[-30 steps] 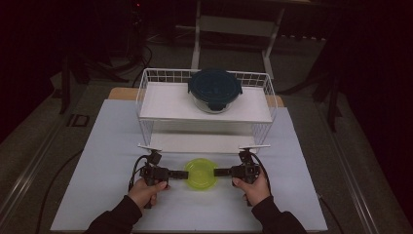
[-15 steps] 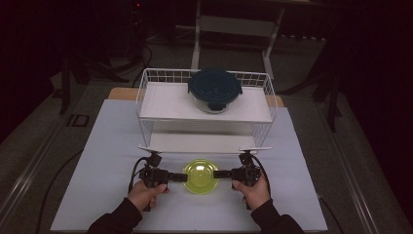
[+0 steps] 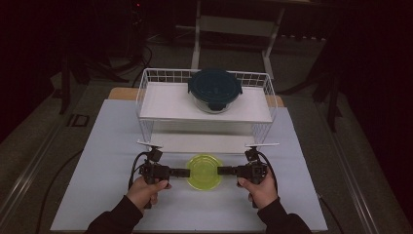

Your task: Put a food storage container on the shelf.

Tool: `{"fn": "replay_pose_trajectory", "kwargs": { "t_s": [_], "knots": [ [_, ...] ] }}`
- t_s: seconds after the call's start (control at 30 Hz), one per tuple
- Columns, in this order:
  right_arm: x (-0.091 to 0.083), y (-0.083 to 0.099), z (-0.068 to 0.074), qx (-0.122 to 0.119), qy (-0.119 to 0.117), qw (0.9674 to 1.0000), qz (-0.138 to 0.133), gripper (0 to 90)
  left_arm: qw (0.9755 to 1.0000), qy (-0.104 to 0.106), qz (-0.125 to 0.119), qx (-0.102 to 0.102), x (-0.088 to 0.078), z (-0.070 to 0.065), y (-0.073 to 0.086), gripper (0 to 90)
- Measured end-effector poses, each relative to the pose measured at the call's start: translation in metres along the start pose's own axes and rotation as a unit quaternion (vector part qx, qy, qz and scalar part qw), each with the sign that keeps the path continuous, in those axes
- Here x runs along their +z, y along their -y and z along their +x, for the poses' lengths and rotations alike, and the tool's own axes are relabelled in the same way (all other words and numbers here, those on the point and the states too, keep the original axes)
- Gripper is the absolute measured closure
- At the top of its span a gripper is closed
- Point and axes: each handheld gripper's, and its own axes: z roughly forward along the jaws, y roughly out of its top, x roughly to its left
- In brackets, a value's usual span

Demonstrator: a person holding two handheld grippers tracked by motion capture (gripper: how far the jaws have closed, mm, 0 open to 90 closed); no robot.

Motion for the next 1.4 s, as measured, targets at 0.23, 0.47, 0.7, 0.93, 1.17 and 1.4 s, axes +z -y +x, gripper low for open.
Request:
{"fn": "replay_pose_trajectory", "kwargs": {
  "t_s": [0.23, 0.47, 0.7, 0.93, 1.17, 1.4],
  "knots": [
    [-0.016, -0.006, 0.015, -0.015, 0.002, 0.9998, -0.014, 82.2, 0.9994, -0.005, -0.009, 0.033, -0.008, -0.022, -0.009, 81.7],
    [-0.029, -0.014, 0.034, -0.031, 0.004, 0.9991, -0.028, 82.1, 0.9984, 0.004, -0.021, 0.052, -0.02, -0.038, -0.016, 81.8],
    [-0.042, -0.026, 0.051, -0.044, -0.001, 0.9981, -0.043, 82.2, 0.997, 0.011, -0.035, 0.068, -0.034, -0.057, -0.029, 82.0],
    [-0.058, -0.044, 0.07, -0.061, -0.002, 0.9965, -0.058, 82.1, 0.9946, 0.011, -0.047, 0.092, -0.048, -0.081, -0.048, 82.2],
    [-0.074, -0.064, 0.087, -0.072, 0.002, 0.9944, -0.078, 82.0, 0.9921, 0.007, -0.057, 0.112, -0.058, -0.104, -0.069, 82.2],
    [-0.085, -0.085, 0.102, -0.086, 0.01, 0.9919, -0.092, 81.9, 0.989, 0.003, -0.067, 0.131, -0.068, -0.12, -0.09, 82.3]
  ]
}}
